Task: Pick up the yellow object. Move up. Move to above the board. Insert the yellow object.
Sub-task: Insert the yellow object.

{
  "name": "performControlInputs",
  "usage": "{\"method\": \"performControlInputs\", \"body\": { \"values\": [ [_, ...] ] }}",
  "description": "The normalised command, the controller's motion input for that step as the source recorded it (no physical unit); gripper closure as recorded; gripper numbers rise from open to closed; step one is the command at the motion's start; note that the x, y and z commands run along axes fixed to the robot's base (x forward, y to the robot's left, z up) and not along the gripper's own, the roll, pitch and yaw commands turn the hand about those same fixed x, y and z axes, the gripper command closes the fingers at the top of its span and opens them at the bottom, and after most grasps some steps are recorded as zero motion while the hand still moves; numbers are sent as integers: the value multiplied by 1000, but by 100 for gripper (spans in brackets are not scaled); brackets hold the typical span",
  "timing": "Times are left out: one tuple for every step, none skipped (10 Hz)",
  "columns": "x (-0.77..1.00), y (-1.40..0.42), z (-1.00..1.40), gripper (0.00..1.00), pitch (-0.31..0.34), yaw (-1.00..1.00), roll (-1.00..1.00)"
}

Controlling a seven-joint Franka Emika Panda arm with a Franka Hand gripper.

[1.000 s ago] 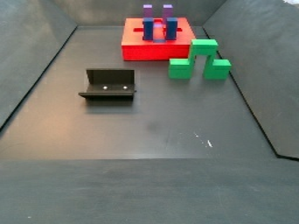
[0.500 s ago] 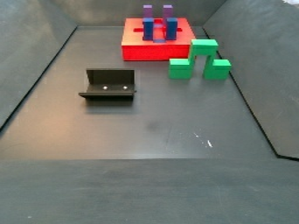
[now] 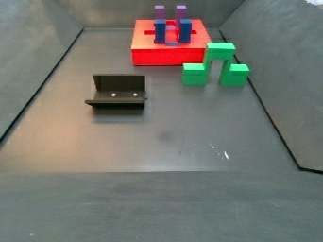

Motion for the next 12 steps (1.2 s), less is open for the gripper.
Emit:
{"method": "performControlInputs", "body": {
  "values": [
    [431, 0, -923, 100, 0, -29, 31],
    [351, 0, -800, 100, 0, -51, 59],
    [60, 0, -731, 100, -77, -9, 111],
    [0, 6, -737, 100, -74, 0, 164],
    [-140, 0, -780, 100, -129, 9, 243],
    [-257, 0, -654, 100, -156, 171, 303],
    [-183, 0, -437, 100, -154, 234, 156],
    [-200, -11, -326, 100, -179, 243, 76],
    [-240, -49, -109, 100, -193, 197, 0],
    [-234, -66, -37, 100, -177, 154, 0],
    [-234, -114, -80, 100, -159, 120, 0],
    [-280, -100, -157, 100, -163, 106, 96]
  ]
}}
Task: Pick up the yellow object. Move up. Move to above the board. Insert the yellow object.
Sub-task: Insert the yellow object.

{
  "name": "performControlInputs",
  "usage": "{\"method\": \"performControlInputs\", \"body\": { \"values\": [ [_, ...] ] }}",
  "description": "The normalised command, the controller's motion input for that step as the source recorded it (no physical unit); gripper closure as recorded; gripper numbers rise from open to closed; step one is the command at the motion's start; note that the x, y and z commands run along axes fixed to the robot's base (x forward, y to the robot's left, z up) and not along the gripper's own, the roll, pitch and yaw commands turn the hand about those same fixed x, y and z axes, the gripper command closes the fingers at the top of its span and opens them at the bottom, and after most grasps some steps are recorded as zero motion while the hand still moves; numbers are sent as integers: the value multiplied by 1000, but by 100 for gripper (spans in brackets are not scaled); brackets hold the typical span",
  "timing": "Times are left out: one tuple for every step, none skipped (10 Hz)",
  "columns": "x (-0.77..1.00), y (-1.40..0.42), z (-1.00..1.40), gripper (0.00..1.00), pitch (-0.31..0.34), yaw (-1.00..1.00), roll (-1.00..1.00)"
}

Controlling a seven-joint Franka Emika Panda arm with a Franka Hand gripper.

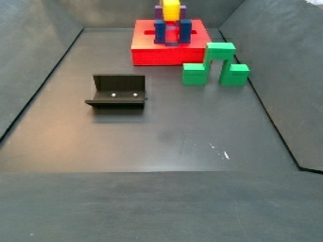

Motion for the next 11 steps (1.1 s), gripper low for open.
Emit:
{"method": "performControlInputs", "body": {
  "values": [
    [-231, -97, -166, 100, -156, 114, 94],
    [-151, -114, -166, 100, -146, 100, 81],
    [0, -117, -169, 100, -113, 77, 91],
    [0, -126, -163, 100, -91, 60, 116],
    [0, -111, -149, 100, -46, 31, 143],
    [0, -86, -169, 100, -36, 34, 127],
    [0, -63, -171, 100, -39, 29, 106],
    [0, -69, -171, 100, -33, 26, 90],
    [69, -69, -163, 100, -24, 34, 83],
    [146, -57, -163, 100, -11, 37, 74],
    [109, -51, -146, 100, -4, 26, 63]
  ]
}}
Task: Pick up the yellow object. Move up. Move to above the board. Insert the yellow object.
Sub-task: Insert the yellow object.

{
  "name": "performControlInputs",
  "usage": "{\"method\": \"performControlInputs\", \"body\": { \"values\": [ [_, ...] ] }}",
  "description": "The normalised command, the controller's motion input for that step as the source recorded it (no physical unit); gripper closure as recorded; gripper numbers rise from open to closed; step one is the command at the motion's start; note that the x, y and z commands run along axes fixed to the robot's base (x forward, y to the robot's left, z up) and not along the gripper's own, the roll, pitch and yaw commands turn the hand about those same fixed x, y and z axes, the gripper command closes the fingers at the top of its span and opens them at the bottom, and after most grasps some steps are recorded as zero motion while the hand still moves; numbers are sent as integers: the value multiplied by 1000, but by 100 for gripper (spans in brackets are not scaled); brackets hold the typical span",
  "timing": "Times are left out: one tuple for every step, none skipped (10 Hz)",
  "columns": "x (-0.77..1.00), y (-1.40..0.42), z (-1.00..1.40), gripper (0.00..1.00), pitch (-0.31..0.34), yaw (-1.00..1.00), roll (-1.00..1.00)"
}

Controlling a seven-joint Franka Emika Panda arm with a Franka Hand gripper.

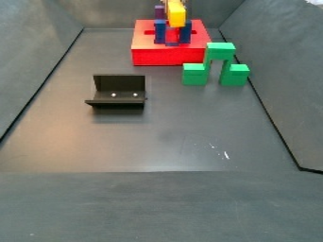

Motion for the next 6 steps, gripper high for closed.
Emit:
{"method": "performControlInputs", "body": {
  "values": [
    [83, -49, -160, 100, -1, 9, 64],
    [17, -43, -146, 100, 0, 0, 56],
    [0, -40, -126, 100, 0, 0, 56],
    [0, -51, -106, 100, 0, 0, 36],
    [6, -43, -91, 100, 0, 0, 3],
    [114, -23, -91, 100, 0, 0, -9]
  ]
}}
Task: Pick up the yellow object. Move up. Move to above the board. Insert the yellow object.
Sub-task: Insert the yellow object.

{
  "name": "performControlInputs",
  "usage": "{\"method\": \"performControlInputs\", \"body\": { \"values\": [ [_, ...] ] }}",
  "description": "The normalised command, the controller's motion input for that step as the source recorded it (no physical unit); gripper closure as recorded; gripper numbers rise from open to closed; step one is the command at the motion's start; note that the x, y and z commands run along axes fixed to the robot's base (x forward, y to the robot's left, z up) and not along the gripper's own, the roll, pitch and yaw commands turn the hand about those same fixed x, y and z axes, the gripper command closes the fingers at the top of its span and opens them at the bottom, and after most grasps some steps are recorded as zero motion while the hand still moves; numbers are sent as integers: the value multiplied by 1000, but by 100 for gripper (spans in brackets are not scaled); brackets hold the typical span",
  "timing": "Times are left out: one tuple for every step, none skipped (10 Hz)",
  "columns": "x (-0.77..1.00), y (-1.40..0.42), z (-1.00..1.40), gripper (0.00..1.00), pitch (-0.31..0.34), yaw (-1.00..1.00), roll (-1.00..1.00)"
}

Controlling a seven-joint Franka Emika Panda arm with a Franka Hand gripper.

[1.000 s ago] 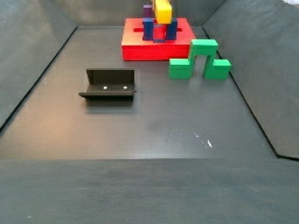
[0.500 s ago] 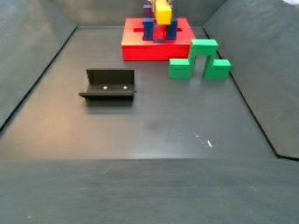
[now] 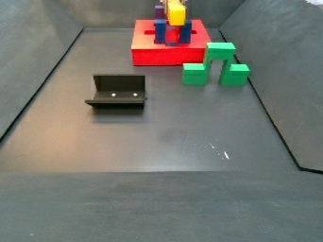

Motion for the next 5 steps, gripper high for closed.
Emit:
{"method": "performControlInputs", "body": {
  "values": [
    [129, 0, -109, 100, 0, 0, -64],
    [126, 0, -100, 100, -11, 0, -99],
    [154, 0, -89, 100, -7, 0, -61],
    [177, 0, -77, 100, 0, 0, -20],
    [171, 0, -89, 100, 0, 0, 0]
  ]
}}
